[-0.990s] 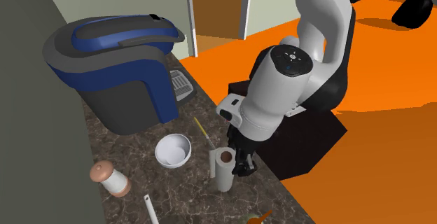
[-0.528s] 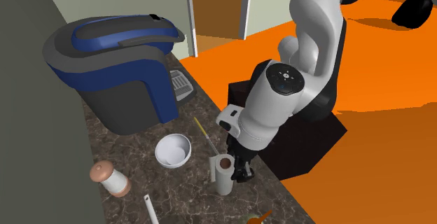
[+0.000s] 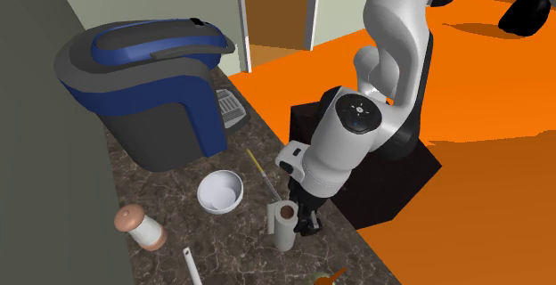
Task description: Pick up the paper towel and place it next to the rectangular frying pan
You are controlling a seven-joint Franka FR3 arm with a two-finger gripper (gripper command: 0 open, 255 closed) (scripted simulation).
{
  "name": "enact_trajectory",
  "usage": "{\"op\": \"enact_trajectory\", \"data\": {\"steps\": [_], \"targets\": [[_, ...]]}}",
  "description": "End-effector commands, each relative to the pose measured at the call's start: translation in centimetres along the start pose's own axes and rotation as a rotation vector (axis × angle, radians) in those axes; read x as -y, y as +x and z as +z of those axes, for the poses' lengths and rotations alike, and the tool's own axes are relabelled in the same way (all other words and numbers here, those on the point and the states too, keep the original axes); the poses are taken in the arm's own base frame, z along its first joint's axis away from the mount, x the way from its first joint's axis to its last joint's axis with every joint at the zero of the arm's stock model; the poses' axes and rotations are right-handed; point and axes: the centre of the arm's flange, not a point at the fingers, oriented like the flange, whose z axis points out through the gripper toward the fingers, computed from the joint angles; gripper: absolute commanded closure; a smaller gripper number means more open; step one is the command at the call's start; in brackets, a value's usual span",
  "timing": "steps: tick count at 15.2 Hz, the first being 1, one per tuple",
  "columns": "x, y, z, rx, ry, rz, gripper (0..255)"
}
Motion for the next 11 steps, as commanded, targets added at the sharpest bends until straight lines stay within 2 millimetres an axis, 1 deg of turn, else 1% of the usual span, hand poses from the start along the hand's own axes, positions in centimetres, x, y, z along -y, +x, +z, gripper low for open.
{"op": "enact_trajectory", "data": {"steps": [1,3,4,9,11], "targets": [[0.0,0.0,0.0,0.000,0.000,0.000,255],[0.0,0.0,0.0,0.000,0.000,0.000,255],[0.0,0.0,0.0,0.000,0.000,0.000,0],[0.0,0.0,0.0,0.000,0.000,0.000,0],[0.0,0.0,-2.6,0.000,0.000,0.000,0]]}}
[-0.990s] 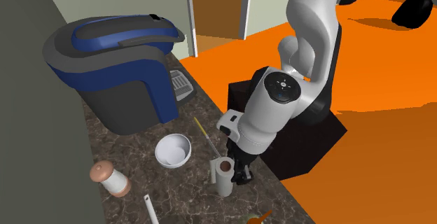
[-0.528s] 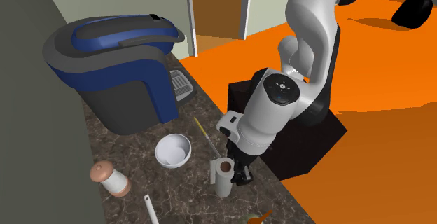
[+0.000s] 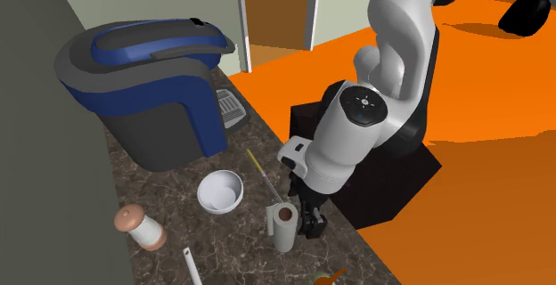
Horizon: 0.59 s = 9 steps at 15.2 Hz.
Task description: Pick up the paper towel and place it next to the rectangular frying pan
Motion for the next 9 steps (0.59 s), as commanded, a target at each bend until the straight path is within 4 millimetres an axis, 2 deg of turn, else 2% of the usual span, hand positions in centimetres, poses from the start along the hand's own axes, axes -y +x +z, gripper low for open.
{"op": "enact_trajectory", "data": {"steps": [1,2,9], "targets": [[-0.1,0.0,-2.4,0.001,0.000,0.000,0],[-0.1,0.0,-3.5,0.001,0.000,0.000,0],[-0.1,0.0,-3.5,0.001,0.000,0.000,0]]}}
